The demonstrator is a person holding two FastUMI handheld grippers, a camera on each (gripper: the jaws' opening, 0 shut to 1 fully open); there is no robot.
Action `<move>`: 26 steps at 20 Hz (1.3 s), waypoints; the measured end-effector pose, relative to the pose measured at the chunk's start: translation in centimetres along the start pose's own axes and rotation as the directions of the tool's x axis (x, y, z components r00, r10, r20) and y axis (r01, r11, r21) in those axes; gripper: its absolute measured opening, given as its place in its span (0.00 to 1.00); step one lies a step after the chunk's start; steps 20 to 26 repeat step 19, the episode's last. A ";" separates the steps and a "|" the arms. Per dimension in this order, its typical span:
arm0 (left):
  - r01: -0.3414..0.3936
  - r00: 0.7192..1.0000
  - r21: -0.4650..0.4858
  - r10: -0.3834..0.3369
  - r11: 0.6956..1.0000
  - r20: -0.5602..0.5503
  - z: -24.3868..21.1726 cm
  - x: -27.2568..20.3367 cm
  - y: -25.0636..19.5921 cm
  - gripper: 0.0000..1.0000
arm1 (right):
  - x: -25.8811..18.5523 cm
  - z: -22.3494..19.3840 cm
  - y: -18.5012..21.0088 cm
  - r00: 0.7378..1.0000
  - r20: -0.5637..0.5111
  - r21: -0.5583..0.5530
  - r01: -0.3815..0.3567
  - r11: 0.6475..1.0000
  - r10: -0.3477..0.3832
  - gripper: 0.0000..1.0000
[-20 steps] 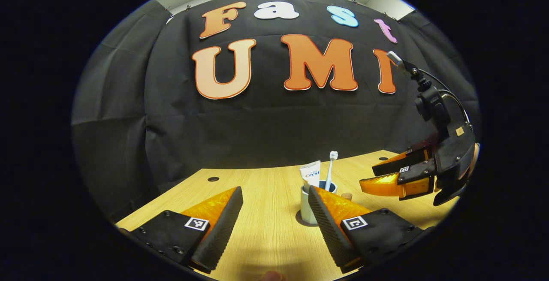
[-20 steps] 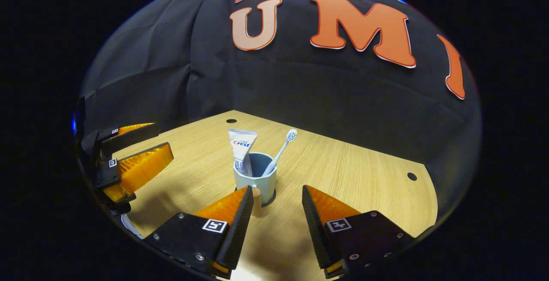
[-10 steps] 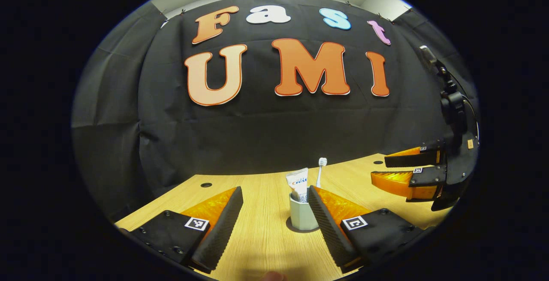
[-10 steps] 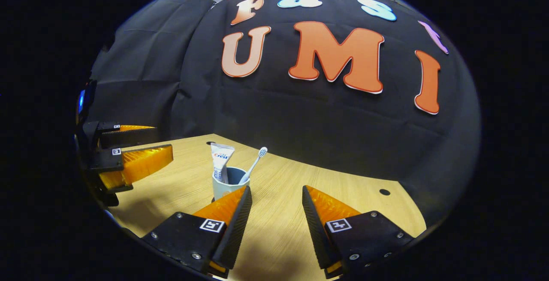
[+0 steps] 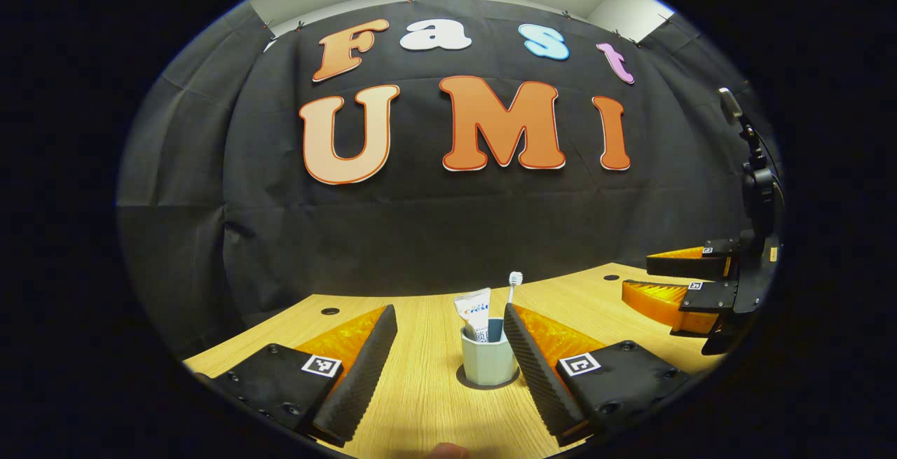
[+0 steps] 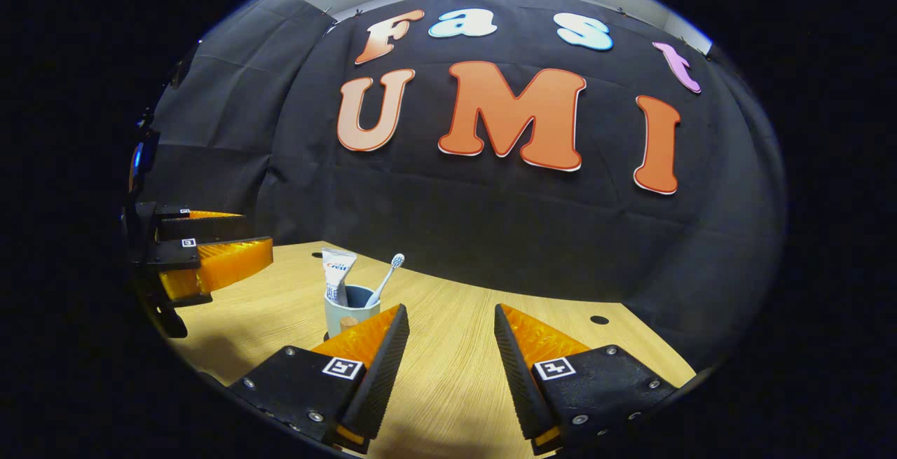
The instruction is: Put the toothbrush and toothpaste on the desktop into the cup, then pick up the cup and place it on the coaster on the desktop.
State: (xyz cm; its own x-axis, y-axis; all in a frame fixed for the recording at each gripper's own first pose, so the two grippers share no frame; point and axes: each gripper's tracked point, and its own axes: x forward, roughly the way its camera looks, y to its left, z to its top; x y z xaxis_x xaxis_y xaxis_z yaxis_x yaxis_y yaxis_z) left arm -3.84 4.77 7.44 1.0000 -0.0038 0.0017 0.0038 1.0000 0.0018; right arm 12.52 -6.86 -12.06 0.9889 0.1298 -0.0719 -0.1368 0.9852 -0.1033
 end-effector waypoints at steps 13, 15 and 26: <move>-0.011 0.998 0.005 0.011 1.000 0.069 1.8 -0.7 -0.6 0.97 | -1.4 1.5 -1.8 0.996 0.086 0.014 0.036 0.999 -0.037 0.90; -0.014 0.997 0.003 0.014 1.000 0.073 2.0 -0.7 -0.4 0.97 | -1.5 1.8 -1.6 0.995 0.089 0.011 0.036 0.999 -0.037 0.90; -0.021 0.997 0.004 0.021 1.000 0.075 2.1 -0.8 -0.2 0.97 | -1.7 1.7 -1.3 0.996 0.086 0.011 0.034 0.999 -0.035 0.91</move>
